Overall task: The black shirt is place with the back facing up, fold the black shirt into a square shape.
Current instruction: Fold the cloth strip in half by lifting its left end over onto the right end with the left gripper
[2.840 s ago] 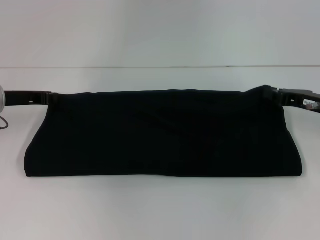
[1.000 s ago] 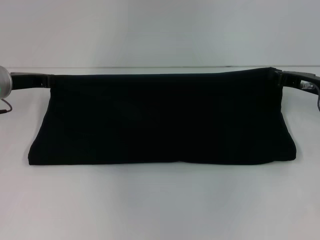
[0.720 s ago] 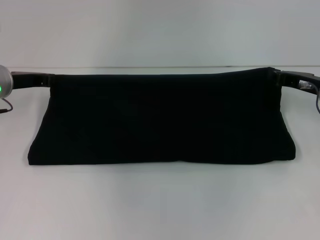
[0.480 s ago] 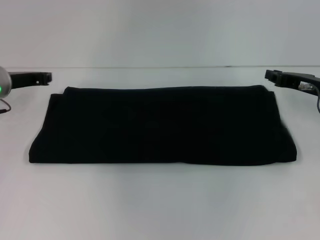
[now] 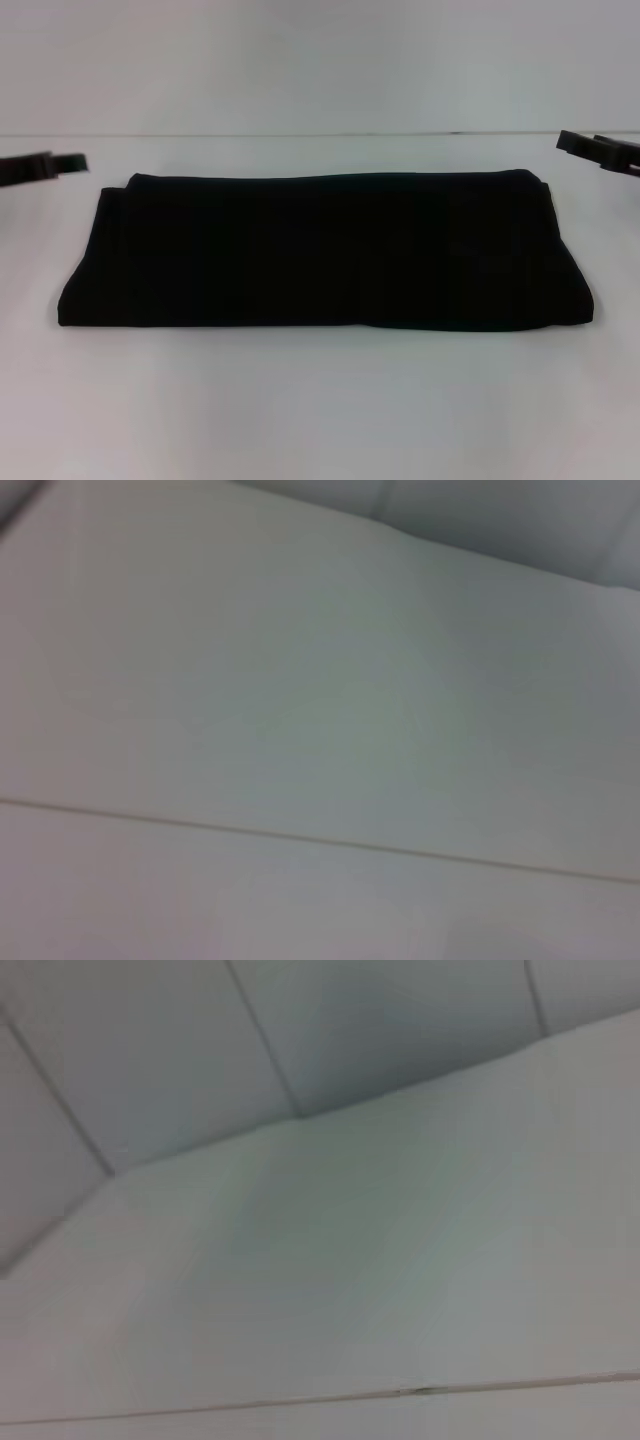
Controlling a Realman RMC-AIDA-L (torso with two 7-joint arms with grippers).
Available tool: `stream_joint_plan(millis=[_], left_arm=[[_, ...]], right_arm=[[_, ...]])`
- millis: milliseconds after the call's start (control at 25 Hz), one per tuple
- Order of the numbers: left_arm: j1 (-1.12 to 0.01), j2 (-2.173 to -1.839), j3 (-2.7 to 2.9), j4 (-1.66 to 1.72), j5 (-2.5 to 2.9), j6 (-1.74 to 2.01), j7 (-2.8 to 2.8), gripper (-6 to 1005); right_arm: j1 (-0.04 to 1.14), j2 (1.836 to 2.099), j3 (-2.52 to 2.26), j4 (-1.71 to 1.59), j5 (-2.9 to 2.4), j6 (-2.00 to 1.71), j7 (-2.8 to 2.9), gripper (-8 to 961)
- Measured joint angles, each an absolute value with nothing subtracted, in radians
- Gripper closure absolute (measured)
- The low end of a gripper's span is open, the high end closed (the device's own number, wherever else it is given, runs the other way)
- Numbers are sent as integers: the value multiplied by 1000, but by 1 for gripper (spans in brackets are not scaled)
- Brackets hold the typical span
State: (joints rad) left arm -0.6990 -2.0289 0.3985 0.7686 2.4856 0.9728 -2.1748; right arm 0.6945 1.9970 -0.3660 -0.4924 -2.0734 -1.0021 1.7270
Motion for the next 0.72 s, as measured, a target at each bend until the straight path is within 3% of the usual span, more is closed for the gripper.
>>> stream_joint_plan(millis=[200,360,720], left_arm=[[-629,-2032,382,892,2453,1346,-2207,283],[-594,-2032,324,944,2458,1546,-2247,133],[-561,-2020,262,902,2541,1663,-2411,109]], right_arm=[[631,1952,-372,-514,-2070,-1246,1800,238],[601,1928,-375,-514,-2074,-1426,1830,226],[610,1938,-413,-510,-2075,-1469,1813,205]])
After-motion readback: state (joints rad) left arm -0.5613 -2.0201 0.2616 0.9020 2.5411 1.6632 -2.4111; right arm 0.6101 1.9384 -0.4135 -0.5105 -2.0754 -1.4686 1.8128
